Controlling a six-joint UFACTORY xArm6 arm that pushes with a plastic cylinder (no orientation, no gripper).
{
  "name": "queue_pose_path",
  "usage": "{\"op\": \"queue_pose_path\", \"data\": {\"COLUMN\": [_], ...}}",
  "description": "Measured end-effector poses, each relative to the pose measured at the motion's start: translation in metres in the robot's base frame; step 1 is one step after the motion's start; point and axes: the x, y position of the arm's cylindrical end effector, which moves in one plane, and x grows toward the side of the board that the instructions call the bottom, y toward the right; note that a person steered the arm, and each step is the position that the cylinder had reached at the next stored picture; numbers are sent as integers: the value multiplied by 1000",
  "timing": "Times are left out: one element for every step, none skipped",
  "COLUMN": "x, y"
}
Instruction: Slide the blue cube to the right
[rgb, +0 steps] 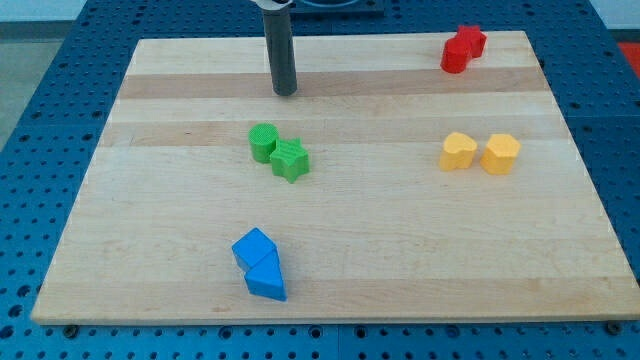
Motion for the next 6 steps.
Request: {"op": "queue_pose_path", "data": {"x": [1, 38, 121, 226, 243, 258], "y": [-63, -113, -131, -141, -142, -95]}}
